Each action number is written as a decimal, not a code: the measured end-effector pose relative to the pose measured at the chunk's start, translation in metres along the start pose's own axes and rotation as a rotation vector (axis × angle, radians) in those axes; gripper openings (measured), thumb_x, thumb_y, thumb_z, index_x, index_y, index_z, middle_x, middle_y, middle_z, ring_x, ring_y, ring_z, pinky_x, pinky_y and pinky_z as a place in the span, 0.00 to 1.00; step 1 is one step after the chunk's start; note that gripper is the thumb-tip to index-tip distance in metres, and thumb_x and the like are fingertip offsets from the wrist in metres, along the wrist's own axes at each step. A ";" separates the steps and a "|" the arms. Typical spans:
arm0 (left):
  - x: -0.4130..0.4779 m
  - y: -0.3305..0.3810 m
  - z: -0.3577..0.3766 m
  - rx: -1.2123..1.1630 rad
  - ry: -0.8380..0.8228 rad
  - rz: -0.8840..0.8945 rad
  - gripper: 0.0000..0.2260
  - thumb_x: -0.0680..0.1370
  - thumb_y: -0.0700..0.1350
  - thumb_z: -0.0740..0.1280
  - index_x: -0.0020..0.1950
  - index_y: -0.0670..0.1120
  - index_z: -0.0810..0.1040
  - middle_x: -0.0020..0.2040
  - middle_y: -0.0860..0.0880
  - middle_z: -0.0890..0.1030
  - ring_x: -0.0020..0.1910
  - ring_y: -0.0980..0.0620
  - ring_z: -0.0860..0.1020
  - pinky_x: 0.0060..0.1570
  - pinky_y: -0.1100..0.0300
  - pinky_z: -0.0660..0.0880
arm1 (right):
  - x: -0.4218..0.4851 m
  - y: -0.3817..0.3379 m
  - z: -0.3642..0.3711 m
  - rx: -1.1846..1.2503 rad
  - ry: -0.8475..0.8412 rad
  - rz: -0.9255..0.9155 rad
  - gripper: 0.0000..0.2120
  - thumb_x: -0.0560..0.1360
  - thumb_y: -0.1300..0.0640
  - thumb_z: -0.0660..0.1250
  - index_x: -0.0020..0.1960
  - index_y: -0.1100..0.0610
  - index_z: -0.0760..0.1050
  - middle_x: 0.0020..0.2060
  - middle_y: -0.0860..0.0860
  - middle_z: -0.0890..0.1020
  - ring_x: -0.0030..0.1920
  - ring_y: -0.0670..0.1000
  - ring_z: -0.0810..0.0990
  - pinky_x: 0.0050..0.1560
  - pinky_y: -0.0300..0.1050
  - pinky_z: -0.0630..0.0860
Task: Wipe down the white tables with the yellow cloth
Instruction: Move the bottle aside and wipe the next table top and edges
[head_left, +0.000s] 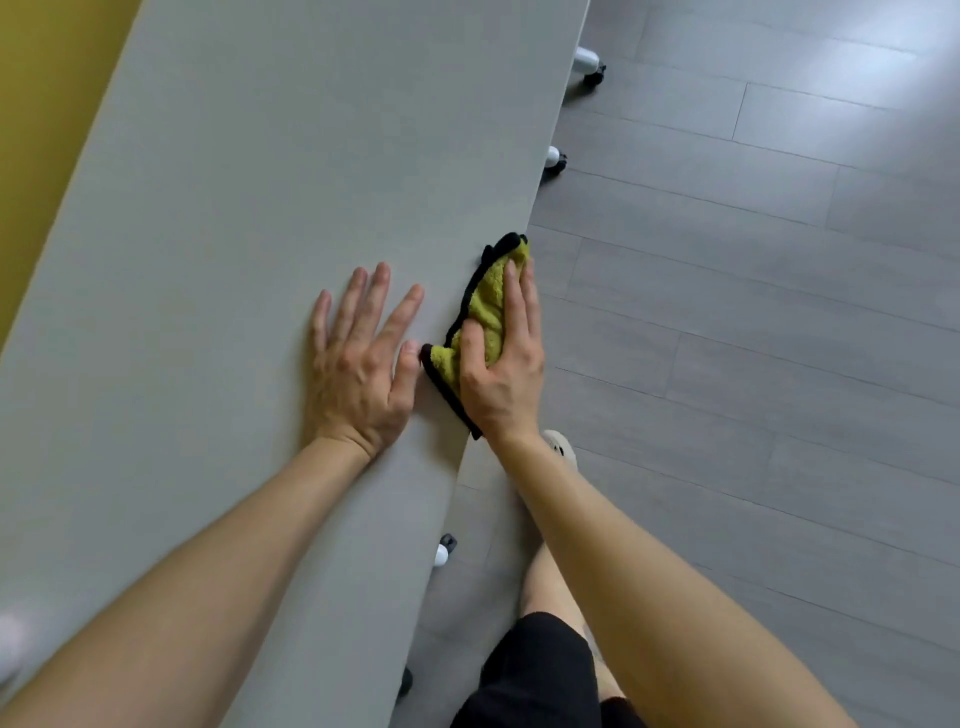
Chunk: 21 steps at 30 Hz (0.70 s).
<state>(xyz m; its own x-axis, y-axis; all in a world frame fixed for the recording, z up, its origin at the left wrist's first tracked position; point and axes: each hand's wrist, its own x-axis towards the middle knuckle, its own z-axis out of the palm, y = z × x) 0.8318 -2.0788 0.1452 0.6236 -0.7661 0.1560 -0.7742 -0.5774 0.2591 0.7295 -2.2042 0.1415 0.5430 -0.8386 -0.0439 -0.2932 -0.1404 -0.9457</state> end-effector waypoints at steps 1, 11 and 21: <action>0.000 0.000 0.000 -0.011 0.008 -0.006 0.26 0.86 0.54 0.52 0.84 0.52 0.71 0.88 0.46 0.63 0.88 0.45 0.58 0.84 0.33 0.54 | 0.019 -0.002 0.001 0.000 0.013 0.000 0.33 0.81 0.59 0.66 0.85 0.57 0.66 0.86 0.53 0.62 0.85 0.50 0.63 0.72 0.22 0.56; 0.000 -0.001 0.000 -0.013 0.045 -0.011 0.28 0.86 0.61 0.54 0.83 0.53 0.72 0.87 0.45 0.65 0.87 0.44 0.60 0.84 0.34 0.54 | -0.015 -0.001 0.006 -0.099 -0.009 -0.076 0.31 0.80 0.52 0.69 0.82 0.48 0.71 0.88 0.53 0.56 0.86 0.54 0.62 0.79 0.64 0.68; -0.001 0.002 -0.002 0.005 0.016 0.001 0.31 0.79 0.55 0.62 0.84 0.53 0.71 0.87 0.45 0.64 0.87 0.44 0.60 0.84 0.35 0.53 | 0.031 -0.016 0.007 0.001 0.097 0.082 0.27 0.80 0.48 0.75 0.78 0.40 0.76 0.84 0.52 0.67 0.82 0.49 0.67 0.77 0.40 0.70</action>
<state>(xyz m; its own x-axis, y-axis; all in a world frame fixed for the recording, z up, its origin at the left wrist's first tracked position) 0.8297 -2.0782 0.1478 0.6247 -0.7619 0.1713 -0.7752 -0.5785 0.2538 0.7562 -2.2240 0.1527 0.4381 -0.8945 -0.0898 -0.3330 -0.0687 -0.9404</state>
